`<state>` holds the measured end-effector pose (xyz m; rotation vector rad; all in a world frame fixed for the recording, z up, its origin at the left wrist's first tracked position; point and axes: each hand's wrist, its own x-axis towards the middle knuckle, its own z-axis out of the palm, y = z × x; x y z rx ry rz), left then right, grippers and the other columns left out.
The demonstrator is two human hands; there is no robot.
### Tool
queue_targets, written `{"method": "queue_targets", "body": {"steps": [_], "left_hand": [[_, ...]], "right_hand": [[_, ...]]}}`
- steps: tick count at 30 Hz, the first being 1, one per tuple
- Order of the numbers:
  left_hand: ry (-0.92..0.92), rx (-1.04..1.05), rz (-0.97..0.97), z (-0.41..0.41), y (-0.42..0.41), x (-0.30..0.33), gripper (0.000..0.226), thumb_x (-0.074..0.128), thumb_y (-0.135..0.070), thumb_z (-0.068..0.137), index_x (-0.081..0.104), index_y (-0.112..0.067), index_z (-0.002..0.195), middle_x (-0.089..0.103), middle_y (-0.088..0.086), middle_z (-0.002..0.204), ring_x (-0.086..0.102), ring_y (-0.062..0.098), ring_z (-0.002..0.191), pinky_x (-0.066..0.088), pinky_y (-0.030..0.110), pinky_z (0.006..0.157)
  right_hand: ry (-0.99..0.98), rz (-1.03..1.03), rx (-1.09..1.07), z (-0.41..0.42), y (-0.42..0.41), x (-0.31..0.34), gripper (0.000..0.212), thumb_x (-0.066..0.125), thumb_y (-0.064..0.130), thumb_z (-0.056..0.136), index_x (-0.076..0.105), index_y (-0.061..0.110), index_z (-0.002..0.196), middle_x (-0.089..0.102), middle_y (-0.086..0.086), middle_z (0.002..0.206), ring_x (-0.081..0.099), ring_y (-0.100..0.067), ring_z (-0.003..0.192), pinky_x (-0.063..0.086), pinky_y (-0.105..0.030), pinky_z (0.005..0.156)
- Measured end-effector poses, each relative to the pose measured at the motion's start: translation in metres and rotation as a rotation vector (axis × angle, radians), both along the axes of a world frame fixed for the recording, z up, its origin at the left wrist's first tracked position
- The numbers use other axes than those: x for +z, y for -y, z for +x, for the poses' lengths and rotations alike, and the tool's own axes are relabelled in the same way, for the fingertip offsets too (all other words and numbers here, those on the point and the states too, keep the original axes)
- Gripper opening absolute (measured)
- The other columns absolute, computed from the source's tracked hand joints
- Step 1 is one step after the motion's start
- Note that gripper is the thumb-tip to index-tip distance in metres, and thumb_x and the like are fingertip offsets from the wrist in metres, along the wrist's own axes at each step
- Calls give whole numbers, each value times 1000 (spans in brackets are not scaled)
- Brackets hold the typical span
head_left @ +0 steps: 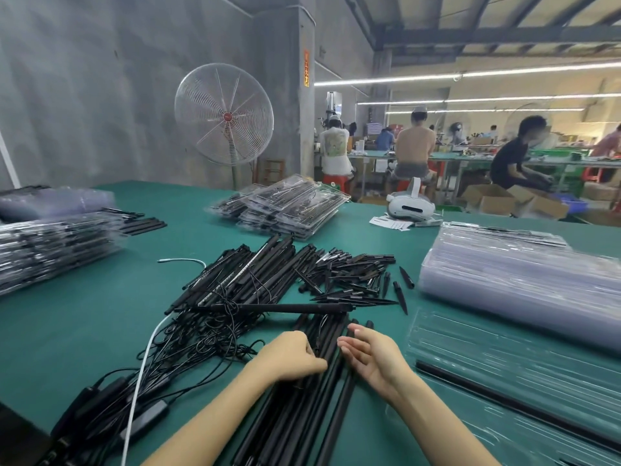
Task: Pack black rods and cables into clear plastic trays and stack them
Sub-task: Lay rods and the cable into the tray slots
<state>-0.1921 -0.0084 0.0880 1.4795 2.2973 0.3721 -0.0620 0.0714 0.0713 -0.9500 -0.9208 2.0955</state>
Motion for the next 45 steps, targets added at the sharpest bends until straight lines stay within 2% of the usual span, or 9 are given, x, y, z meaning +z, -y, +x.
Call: {"method": "queue_targets", "body": {"steps": [5, 7, 12, 17, 24, 30, 35, 41, 45], "left_hand": [[383, -218, 431, 9, 7, 17, 31, 47, -10, 88, 37, -17, 60, 34, -10, 50, 31, 5, 48, 25, 24, 49], [341, -467, 536, 16, 18, 25, 15, 45, -11, 79, 41, -11, 64, 36, -11, 59, 33, 3, 57, 27, 22, 55], [224, -753, 458, 23, 29, 27, 10, 44, -22, 72, 47, -12, 71, 43, -1, 85, 42, 17, 76, 35, 31, 68], [203, -594, 563, 9, 36, 19, 15, 48, -37, 86, 52, -23, 86, 50, -8, 94, 50, 10, 84, 41, 29, 80], [-39, -368, 263, -43, 49, 8, 27, 52, -50, 92, 57, -24, 93, 58, -8, 76, 46, 2, 66, 43, 29, 71], [11, -254, 327, -44, 64, 23, 41, 47, -70, 79, 50, -30, 84, 42, -4, 56, 32, 5, 50, 26, 24, 52], [125, -205, 607, -21, 80, 68, 35, 51, -40, 92, 52, -15, 68, 44, -6, 55, 36, 3, 50, 31, 22, 52], [424, -96, 601, 20, 83, 118, 35, 62, -31, 90, 50, -19, 60, 32, -10, 43, 23, 6, 36, 20, 15, 38], [916, -121, 382, 22, 86, 140, 26, 61, -35, 82, 42, -21, 70, 20, -7, 46, 14, 5, 31, 13, 15, 33]], "right_hand": [[-65, 35, -30, -11, -2, -3, 79, 66, 20, 88, 18, 2, 147, 48, -24, 124, 66, -19, 56, 54, -23, 48], [-91, 58, 31, -15, -3, 1, 93, 74, 34, 74, 21, 6, 145, 54, -19, 109, 62, -19, 59, 53, -27, 52], [-51, 39, 19, -15, -2, 7, 61, 78, 31, 71, 52, 2, 117, 69, -14, 90, 69, -20, 67, 55, -30, 57], [-291, 197, -511, 4, -13, 39, 17, 72, 24, 81, 59, 13, 86, 65, 1, 74, 59, -5, 46, 52, -16, 48], [-396, 224, -1058, 62, -38, 106, 23, 64, 42, 87, 51, 23, 84, 63, 3, 81, 56, -5, 50, 45, -18, 50], [-391, 302, -1073, 73, -33, 110, 23, 65, 46, 86, 49, 30, 91, 66, -9, 107, 59, -11, 65, 48, -23, 64], [-320, 367, -1026, 79, -24, 99, 23, 65, 48, 84, 51, 32, 90, 61, 2, 109, 53, -16, 93, 44, -32, 86], [-359, 324, -901, 62, 0, 91, 21, 62, 38, 90, 45, 26, 84, 52, 8, 75, 52, -1, 46, 43, -15, 46], [-323, 339, -784, 59, 18, 88, 23, 60, 43, 89, 45, 26, 84, 47, 5, 76, 53, -1, 48, 45, -12, 47]]}}
